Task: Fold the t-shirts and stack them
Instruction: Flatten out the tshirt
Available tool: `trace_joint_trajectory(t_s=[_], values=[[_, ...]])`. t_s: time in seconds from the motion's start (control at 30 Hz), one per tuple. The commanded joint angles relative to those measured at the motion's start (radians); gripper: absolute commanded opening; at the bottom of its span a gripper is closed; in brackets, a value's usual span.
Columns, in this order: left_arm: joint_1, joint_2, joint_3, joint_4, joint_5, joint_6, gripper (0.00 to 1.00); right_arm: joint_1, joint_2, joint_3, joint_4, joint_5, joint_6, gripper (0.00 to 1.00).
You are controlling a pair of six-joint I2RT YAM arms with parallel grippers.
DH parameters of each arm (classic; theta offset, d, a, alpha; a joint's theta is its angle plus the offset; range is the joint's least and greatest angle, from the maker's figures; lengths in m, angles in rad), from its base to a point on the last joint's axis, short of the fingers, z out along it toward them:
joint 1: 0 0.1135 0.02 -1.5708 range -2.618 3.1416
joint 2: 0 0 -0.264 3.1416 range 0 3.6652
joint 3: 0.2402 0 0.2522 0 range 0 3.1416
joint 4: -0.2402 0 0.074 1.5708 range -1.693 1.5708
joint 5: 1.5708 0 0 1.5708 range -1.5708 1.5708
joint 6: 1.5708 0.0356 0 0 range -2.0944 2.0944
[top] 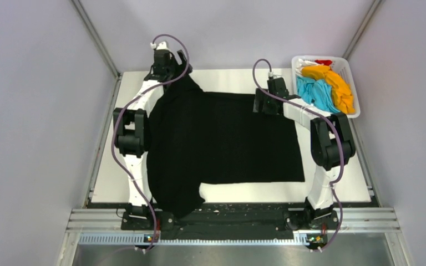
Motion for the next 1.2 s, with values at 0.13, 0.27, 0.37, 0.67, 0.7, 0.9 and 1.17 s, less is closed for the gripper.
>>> trace_joint_trajectory(t_s=[0.13, 0.27, 0.37, 0.67, 0.7, 0.9, 1.17], values=[[0.008, 0.163, 0.066, -0.017, 0.155, -0.162, 0.99, 0.004, -0.035, -0.063, 0.003, -0.083, -0.016, 0.99], [0.008, 0.225, 0.108, -0.016, 0.165, -0.194, 0.99, 0.004, -0.023, -0.08, 0.003, -0.06, -0.014, 0.99], [0.01, 0.254, 0.119, -0.015, 0.145, -0.202, 0.99, 0.004, -0.009, -0.08, -0.004, -0.056, -0.013, 0.99], [0.018, 0.351, 0.184, 0.134, 0.221, -0.304, 0.99, 0.004, 0.037, -0.056, -0.032, -0.043, -0.011, 0.99], [0.018, 0.374, 0.213, 0.135, 0.224, -0.317, 0.99, 0.004, 0.042, -0.053, -0.037, -0.038, -0.011, 0.99], [0.019, 0.463, 0.326, 0.201, 0.252, -0.407, 0.99, 0.004, 0.051, -0.043, -0.051, -0.007, -0.014, 0.99], [0.02, 0.59, 0.5, 0.381, 0.236, -0.533, 0.99, 0.004, 0.088, -0.019, -0.079, 0.003, -0.015, 0.99]])
